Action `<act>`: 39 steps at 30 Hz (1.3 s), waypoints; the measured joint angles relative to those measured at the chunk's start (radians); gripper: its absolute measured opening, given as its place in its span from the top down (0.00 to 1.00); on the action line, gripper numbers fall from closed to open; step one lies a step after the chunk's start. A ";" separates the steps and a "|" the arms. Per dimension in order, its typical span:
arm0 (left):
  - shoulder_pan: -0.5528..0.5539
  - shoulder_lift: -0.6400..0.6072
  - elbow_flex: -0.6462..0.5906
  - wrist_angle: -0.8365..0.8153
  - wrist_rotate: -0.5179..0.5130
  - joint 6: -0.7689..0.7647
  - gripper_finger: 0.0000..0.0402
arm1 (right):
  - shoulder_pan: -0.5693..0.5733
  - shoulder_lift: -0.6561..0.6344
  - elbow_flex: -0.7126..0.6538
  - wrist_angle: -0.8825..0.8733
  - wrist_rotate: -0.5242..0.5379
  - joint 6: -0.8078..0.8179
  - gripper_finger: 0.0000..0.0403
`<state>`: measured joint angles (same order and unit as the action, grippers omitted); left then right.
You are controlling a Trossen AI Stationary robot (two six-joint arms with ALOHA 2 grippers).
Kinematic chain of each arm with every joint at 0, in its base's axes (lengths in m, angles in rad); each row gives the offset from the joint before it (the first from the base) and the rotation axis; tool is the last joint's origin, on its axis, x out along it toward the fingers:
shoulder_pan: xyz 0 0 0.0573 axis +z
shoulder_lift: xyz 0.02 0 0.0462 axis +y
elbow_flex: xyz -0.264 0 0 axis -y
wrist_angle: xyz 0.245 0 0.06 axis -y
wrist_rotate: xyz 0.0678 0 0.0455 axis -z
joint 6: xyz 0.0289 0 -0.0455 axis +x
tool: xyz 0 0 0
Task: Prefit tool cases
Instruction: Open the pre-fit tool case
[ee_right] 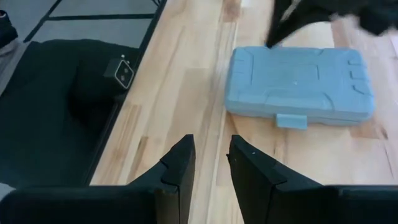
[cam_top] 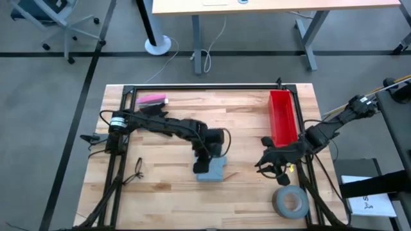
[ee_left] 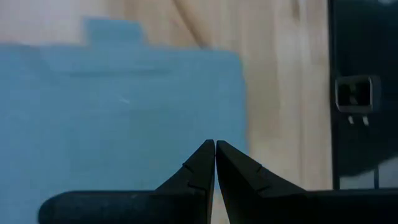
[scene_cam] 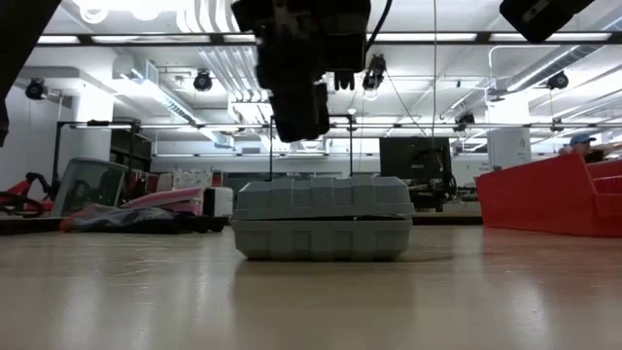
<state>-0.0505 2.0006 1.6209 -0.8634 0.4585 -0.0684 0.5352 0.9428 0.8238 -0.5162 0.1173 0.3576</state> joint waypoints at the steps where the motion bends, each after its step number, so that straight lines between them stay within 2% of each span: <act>1: -0.008 0.001 -0.011 0.001 0.000 0.001 0.95 | 0.001 0.002 0.000 0.007 0.009 0.000 0.81; 3: -0.014 0.002 -0.033 0.016 -0.009 -0.009 0.95 | 0.002 0.002 0.000 0.011 0.023 0.002 0.81; 10: -0.004 0.002 -0.108 0.050 -0.153 -0.049 0.95 | 0.002 0.006 0.000 0.028 0.042 0.009 0.79; 20: 0.081 -0.012 -0.145 0.101 -0.319 -0.055 0.95 | 0.001 0.023 -0.001 0.027 0.067 0.008 0.78; 31: 0.157 -0.033 -0.149 0.071 -0.394 0.033 0.95 | 0.001 0.023 -0.001 0.027 0.094 0.010 0.80; 36: 0.159 -0.077 -0.155 0.057 -0.405 0.114 0.95 | 0.001 0.021 -0.001 0.027 0.119 0.012 0.78; 39: 0.151 -0.086 -0.119 0.039 -0.410 0.160 0.95 | 0.002 0.022 -0.001 0.028 0.123 0.033 0.77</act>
<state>0.1001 1.9144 1.5021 -0.8243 0.0490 0.0919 0.5368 0.9645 0.8227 -0.4884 0.2398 0.3909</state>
